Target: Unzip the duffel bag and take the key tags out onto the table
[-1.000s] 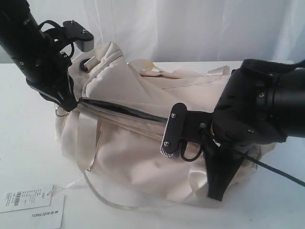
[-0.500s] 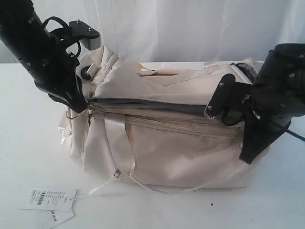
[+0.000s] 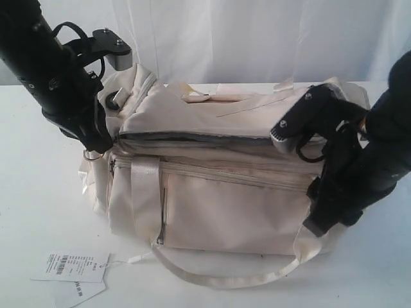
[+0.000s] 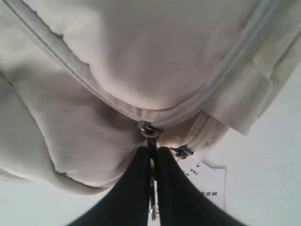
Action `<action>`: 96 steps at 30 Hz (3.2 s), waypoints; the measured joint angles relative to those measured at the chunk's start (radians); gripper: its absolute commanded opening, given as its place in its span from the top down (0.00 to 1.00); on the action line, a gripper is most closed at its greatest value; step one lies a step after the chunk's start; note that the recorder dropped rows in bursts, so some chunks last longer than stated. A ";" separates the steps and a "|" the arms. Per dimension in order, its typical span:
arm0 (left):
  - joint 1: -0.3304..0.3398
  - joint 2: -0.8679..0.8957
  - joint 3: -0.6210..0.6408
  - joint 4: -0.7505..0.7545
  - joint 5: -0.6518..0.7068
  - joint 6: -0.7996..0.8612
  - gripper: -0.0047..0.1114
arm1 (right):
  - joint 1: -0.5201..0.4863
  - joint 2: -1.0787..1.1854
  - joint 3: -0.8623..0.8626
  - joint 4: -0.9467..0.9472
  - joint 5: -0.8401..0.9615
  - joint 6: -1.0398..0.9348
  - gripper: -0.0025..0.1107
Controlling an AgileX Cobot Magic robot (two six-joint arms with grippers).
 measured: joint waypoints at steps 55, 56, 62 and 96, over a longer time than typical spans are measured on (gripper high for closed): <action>0.002 -0.111 0.028 -0.060 -0.054 0.085 0.96 | 0.274 0.297 -0.030 0.333 -0.961 -0.773 0.98; 0.002 -0.111 0.028 -0.062 -0.066 0.086 0.96 | 0.274 0.297 -0.030 0.333 -0.951 -0.773 0.98; 0.002 -0.109 0.030 -0.047 -0.169 0.088 0.96 | 0.274 0.297 -0.032 0.333 -0.910 -0.773 0.98; 0.029 0.069 -0.155 -0.009 -0.205 0.057 0.96 | 0.268 0.297 -0.044 0.339 -0.860 -0.748 0.97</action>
